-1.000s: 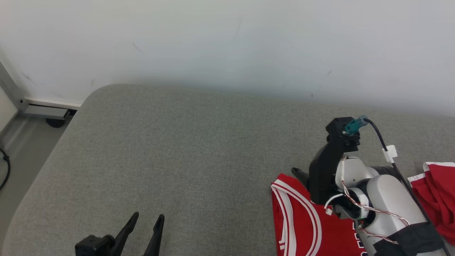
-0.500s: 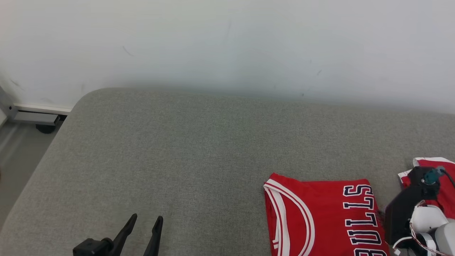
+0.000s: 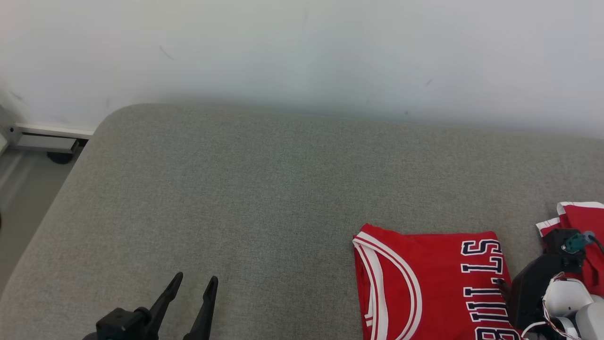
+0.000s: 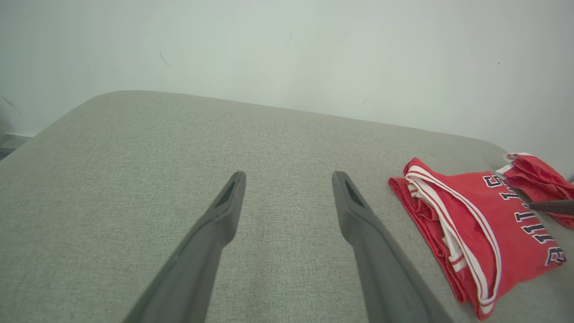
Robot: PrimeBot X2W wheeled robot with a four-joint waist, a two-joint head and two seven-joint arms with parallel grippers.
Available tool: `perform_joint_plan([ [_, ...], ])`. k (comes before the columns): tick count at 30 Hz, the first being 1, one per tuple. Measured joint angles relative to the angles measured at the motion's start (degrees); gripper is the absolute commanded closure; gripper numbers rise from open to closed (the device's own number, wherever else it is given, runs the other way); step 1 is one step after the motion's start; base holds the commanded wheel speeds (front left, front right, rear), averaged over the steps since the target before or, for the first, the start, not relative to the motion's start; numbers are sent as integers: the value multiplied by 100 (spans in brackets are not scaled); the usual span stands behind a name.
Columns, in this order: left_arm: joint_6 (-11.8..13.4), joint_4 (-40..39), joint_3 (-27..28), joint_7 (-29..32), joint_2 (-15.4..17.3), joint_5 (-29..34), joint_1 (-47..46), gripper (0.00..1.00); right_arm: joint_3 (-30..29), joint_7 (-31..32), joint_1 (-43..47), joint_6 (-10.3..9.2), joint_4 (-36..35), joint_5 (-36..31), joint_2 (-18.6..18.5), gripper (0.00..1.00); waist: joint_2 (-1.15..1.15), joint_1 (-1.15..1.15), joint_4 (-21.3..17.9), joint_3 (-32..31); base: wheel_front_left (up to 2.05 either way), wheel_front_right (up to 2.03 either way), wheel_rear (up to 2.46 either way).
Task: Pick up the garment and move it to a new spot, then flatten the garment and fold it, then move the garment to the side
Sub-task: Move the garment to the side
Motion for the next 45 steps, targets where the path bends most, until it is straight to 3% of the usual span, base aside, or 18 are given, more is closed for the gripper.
perform_joint_plan([
  [24,-10,-46,-41,59,62,78,-224,0,-437,-688,-343,231,1110,605,144,0,0,0,232,346,0,0,0],
  [25,-13,-45,-45,60,65,103,-230,0,-453,-690,-375,237,1146,621,144,6,0,0,248,362,0,0,0],
  [27,-13,-44,-47,60,69,110,-236,0,-468,-691,-419,238,1188,655,146,51,0,0,263,375,0,0,0],
  [28,-14,-41,-46,60,71,110,-248,0,-477,-695,-454,241,1233,677,146,65,0,0,278,387,0,0,0],
  [29,-14,-36,-45,60,77,110,-258,0,-474,-695,-495,271,1282,688,147,91,0,0,289,396,0,0,0],
  [30,-14,-31,-45,60,79,110,-270,0,-469,-697,-531,285,1313,693,148,100,0,0,298,401,0,0,0],
  [33,-14,-16,-49,60,77,110,-308,0,-400,-698,-575,367,1360,693,159,100,0,0,316,399,0,0,0],
  [39,-14,96,-58,62,51,108,-317,0,-314,-746,-700,346,1348,588,167,100,0,0,327,316,0,0,0],
  [45,-5,136,-24,58,45,97,-249,0,-222,-765,-881,410,650,577,114,100,0,0,267,144,0,0,0],
])
